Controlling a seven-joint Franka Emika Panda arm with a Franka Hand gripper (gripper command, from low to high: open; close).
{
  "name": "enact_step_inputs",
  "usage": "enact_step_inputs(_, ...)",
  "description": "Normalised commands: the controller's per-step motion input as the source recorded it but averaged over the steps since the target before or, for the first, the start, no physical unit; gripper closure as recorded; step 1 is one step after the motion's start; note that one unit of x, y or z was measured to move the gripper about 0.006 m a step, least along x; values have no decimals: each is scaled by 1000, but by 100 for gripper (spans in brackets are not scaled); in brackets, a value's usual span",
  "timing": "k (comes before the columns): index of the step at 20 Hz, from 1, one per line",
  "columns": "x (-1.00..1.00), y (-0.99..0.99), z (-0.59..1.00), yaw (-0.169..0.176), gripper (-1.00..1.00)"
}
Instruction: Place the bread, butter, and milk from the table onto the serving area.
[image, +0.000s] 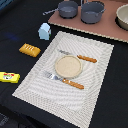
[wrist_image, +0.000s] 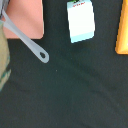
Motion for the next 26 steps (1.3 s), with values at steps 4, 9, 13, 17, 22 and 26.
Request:
enact_step_inputs(4,0,-983,-556,-11,-100)
enact_step_inputs(9,9,-985,-509,-17,-100)
enact_step_inputs(13,0,-866,-406,-3,-100)
enact_step_inputs(17,-36,-606,-460,0,-100)
enact_step_inputs(22,-241,-357,-575,0,-100)
enact_step_inputs(26,-338,-311,-581,3,-100)
